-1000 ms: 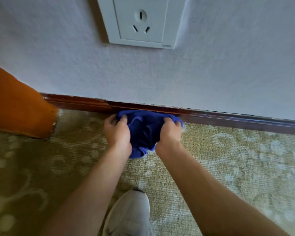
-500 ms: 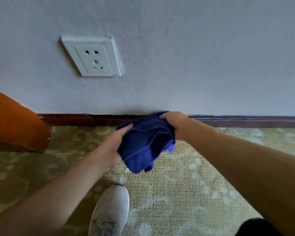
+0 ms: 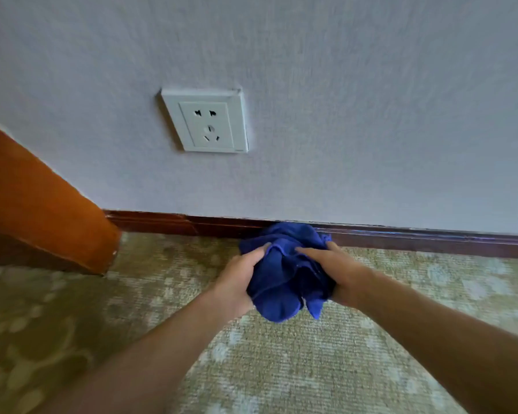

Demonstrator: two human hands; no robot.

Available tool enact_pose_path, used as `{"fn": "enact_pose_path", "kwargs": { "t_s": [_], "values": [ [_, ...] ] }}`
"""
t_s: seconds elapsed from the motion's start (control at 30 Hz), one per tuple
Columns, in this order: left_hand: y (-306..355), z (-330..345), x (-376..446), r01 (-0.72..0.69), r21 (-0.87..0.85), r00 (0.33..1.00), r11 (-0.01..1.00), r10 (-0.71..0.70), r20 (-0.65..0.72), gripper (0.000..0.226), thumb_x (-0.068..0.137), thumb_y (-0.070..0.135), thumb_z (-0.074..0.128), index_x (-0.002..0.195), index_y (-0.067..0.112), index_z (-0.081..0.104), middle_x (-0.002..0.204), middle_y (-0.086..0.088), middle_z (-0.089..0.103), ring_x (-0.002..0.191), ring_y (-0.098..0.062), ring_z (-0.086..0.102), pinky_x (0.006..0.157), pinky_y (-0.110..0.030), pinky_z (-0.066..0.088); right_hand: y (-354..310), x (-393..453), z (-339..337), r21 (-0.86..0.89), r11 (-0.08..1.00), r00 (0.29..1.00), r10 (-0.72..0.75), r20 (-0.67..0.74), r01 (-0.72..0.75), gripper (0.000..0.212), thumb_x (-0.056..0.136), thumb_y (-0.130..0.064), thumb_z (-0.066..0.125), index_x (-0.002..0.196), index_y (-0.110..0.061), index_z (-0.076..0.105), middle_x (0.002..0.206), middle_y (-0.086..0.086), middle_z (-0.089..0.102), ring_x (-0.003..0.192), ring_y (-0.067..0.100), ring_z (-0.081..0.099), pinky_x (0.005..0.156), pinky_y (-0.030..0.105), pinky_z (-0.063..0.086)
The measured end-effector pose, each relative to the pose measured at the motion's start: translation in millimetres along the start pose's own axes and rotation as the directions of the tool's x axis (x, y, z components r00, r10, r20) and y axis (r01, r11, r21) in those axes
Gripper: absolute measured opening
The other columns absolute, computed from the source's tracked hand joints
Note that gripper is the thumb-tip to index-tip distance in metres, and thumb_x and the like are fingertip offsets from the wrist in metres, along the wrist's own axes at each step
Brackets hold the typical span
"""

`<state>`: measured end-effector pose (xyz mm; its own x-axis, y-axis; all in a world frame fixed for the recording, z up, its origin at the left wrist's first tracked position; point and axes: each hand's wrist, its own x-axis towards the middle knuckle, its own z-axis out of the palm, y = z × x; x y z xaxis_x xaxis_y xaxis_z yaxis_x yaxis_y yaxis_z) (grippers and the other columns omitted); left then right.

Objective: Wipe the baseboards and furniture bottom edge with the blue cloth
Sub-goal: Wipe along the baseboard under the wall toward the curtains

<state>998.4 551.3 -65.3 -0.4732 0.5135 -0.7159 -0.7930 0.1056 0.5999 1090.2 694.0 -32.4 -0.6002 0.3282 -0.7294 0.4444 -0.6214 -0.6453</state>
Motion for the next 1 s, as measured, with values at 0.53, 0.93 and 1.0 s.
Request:
{"fn": "enact_pose_path", "kwargs": {
  "t_s": [0.53,0.93,1.0],
  "values": [
    [-24.1,98.0,80.7,0.080,0.217,0.980,0.973,-0.038,-0.193,0.032,0.090,0.027,0.063,0.112,0.003,0.066,0.107,-0.012,0.067,0.093,-0.027,0.062,0.077,-0.031,0.043,-33.4,16.7,-89.1,0.045,0.999,0.869,-0.004,-0.494,0.030,0.031,0.080,0.002,0.052,0.108,0.008,0.064,0.089,0.023,0.065,0.068,0.031,0.066,0.057,0.039,0.056],
    [-3.2,83.1,74.3,0.038,0.300,0.847,0.953,0.128,-0.516,0.025,0.093,0.018,0.054,0.113,0.003,0.054,0.111,-0.018,0.061,0.098,-0.034,0.060,0.085,-0.041,0.049,-25.6,31.2,-70.6,-0.010,0.998,0.974,0.051,-0.221,-0.054,0.018,0.093,-0.001,0.051,0.106,0.003,0.064,0.103,0.024,0.068,0.082,0.031,0.065,0.083,0.047,0.054],
    [-16.2,97.5,77.7,0.036,0.342,0.880,0.939,0.133,-0.457,0.025,0.092,0.022,0.059,0.112,0.006,0.057,0.112,-0.016,0.064,0.101,-0.034,0.062,0.093,-0.045,0.051,-22.4,36.6,-98.6,0.044,0.999,0.955,0.030,-0.294,-0.018,0.018,0.092,-0.001,0.052,0.100,0.002,0.067,0.089,0.021,0.069,0.073,0.029,0.066,0.074,0.041,0.055]
  ]
}}
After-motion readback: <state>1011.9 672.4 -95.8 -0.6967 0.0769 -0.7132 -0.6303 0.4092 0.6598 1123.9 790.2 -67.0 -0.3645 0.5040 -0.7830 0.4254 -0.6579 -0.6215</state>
